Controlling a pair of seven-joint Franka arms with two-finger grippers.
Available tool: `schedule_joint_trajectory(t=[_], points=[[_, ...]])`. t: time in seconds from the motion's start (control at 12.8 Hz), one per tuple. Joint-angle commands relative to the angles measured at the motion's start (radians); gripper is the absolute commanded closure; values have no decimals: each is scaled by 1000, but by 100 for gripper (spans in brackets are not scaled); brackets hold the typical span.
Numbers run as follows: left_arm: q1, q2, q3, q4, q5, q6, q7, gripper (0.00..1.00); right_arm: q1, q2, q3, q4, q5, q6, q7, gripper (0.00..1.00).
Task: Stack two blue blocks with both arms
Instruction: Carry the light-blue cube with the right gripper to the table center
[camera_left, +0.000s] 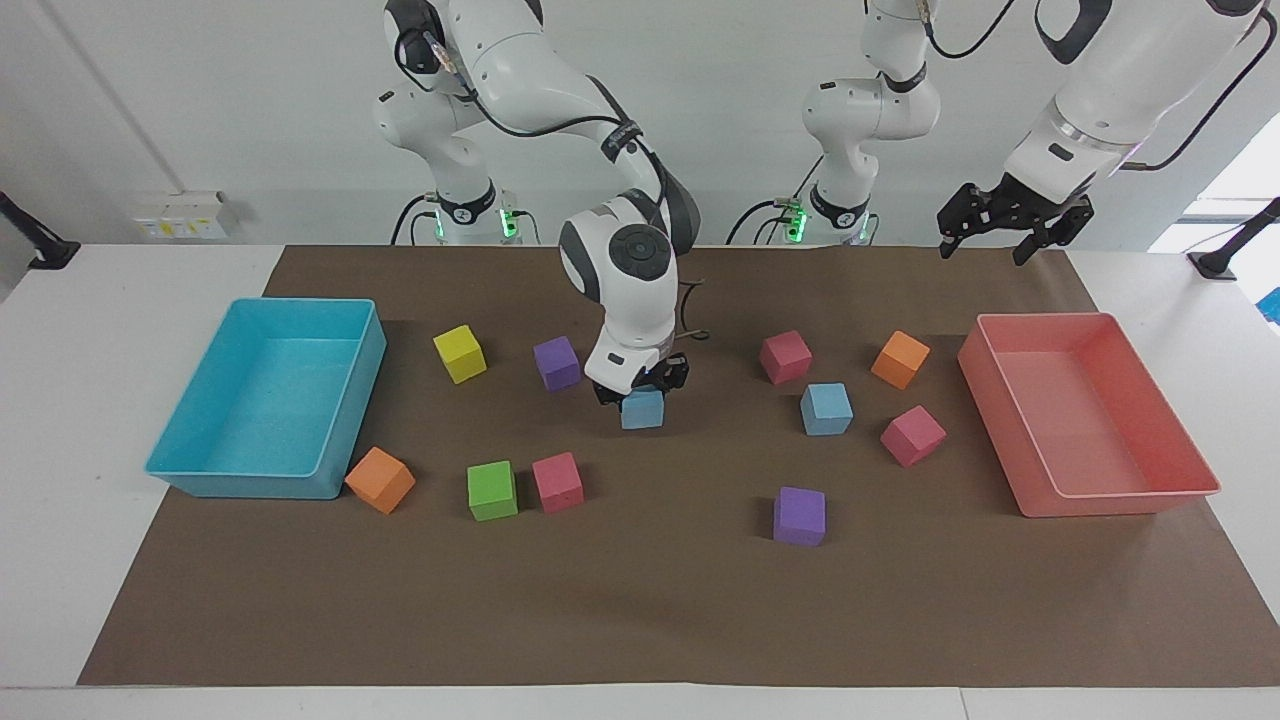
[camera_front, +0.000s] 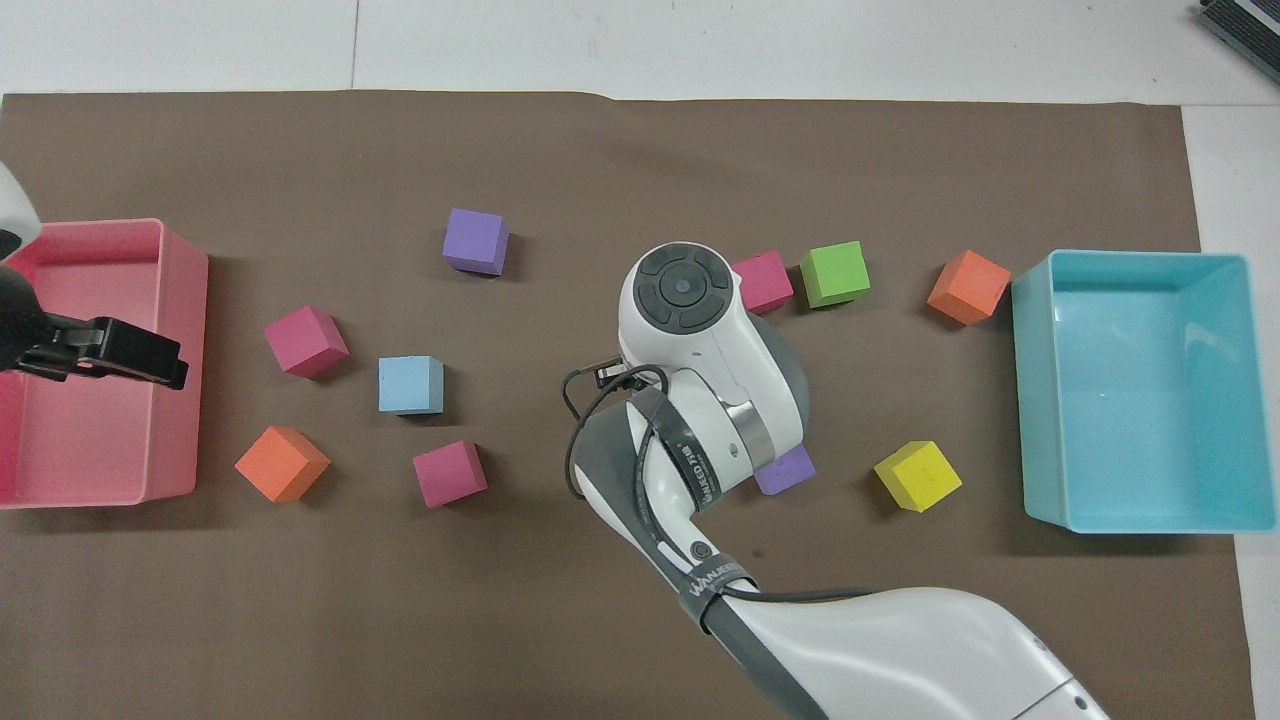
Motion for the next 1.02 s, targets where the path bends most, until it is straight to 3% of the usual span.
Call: schedule_joint_trajectory(t=[0.0, 0.39, 0.94], points=[[10, -22, -5, -23, 10, 12, 6, 0, -2, 73, 13, 84, 25, 15, 44, 100], [10, -22, -5, -23, 12, 12, 6, 0, 31, 135, 18, 118, 23, 77, 110, 100], [12, -22, -4, -23, 12, 4, 6, 0, 33, 133, 18, 106, 3, 107, 63, 100]])
